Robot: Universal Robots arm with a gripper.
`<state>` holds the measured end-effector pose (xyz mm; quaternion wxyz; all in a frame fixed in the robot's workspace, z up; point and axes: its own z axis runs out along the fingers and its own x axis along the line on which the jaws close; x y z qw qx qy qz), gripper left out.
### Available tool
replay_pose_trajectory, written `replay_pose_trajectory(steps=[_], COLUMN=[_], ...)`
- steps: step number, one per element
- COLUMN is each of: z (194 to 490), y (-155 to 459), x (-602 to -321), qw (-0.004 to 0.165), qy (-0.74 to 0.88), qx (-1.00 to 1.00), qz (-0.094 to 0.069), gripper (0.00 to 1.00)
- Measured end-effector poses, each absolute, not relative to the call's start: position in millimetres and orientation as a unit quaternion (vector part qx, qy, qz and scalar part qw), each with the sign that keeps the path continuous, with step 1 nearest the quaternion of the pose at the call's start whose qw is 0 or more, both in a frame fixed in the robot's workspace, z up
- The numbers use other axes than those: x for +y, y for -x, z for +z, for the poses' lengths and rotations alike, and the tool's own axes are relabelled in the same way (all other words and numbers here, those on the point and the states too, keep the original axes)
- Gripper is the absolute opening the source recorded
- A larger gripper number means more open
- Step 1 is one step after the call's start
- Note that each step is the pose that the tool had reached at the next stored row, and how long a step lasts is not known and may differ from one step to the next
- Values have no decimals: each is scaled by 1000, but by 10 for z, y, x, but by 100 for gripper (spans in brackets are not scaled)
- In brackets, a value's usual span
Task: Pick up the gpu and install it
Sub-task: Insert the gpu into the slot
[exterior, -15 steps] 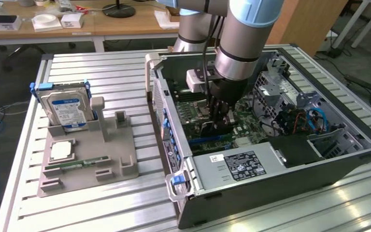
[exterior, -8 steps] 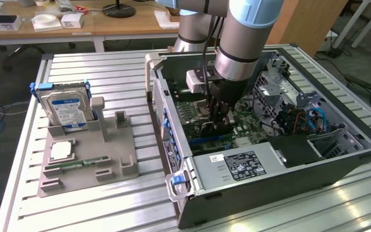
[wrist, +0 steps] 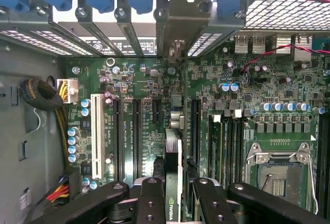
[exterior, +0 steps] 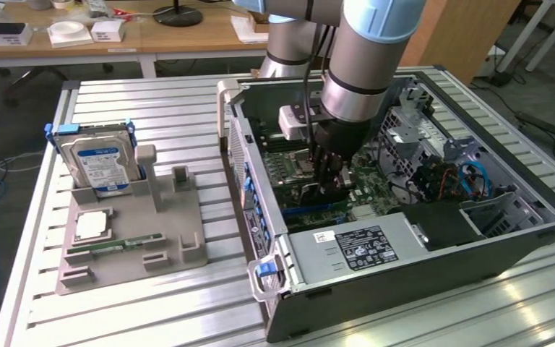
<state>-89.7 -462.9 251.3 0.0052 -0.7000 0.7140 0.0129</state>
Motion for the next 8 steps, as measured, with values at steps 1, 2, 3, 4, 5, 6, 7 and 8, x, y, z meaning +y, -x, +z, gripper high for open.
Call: replay_pose_trajectory(steps=[1, 2, 3, 4, 5, 6, 7, 8], z=[2513, 2514, 2513, 2513, 2512, 2510, 2507, 2506], y=[896, 896, 896, 896, 896, 895, 895, 896], x=[-4629, -4629, -4629, -4630, -4630, -4628, -4628, -4628], qw=[5, 5, 5, 5, 5, 5, 5, 5], qy=[700, 700, 700, 700, 700, 700, 700, 700], qx=[714, 714, 714, 714, 714, 714, 714, 714], qz=[13, 13, 13, 13, 13, 13, 13, 13], gripper=[26, 26, 26, 26, 26, 26, 26, 26])
